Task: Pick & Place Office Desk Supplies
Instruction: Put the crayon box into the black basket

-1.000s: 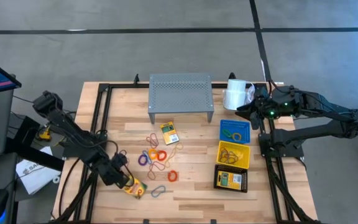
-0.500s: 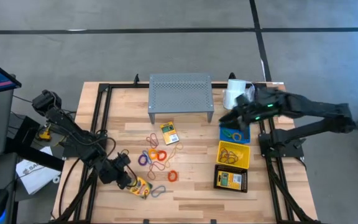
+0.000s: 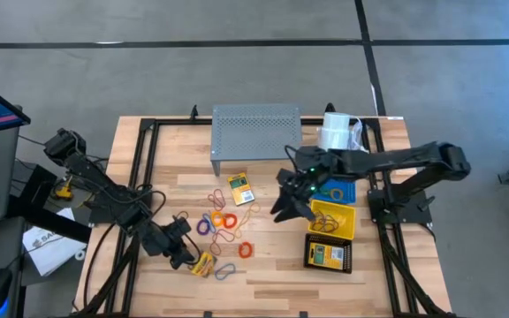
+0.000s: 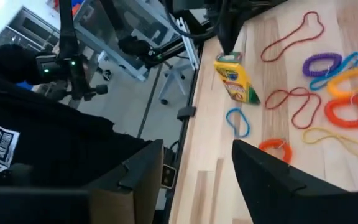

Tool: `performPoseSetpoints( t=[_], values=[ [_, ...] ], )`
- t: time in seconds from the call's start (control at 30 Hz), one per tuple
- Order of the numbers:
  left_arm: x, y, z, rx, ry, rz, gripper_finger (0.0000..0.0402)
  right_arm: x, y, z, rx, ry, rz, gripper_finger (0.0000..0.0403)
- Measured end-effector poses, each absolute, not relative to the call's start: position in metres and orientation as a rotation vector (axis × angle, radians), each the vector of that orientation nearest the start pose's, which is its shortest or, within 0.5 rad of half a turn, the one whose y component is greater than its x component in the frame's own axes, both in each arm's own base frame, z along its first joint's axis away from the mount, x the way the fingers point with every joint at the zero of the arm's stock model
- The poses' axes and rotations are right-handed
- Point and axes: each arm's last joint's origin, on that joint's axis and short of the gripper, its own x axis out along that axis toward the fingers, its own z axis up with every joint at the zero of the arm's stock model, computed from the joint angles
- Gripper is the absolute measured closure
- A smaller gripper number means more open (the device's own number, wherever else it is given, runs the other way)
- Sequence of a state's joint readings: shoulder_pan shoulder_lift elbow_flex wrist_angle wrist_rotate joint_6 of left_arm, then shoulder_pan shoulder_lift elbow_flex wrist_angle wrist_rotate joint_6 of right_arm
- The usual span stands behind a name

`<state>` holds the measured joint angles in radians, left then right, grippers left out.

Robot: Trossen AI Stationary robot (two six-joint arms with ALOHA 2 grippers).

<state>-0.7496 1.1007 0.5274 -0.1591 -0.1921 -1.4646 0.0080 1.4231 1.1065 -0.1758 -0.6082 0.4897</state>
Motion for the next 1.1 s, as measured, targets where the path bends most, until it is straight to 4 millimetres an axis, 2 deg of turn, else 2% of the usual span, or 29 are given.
performPoseSetpoints(
  t=[0.43,0.7,1.1],
  values=[
    [0.169,-0.14,0.207,-1.065,0.743,-0.083,0.0401,0.328,0.024,0.294,0.536,0.561,0.566,0.0229],
    [0.184,-0.13,0.229,-1.086,0.529,-0.184,0.0401,0.335,0.026,0.293,0.521,0.516,0.585,0.0221],
    [0.194,-0.107,0.266,-1.078,0.185,-0.31,0.0401,0.342,0.028,0.308,0.462,0.33,0.628,0.0211]
  ],
)
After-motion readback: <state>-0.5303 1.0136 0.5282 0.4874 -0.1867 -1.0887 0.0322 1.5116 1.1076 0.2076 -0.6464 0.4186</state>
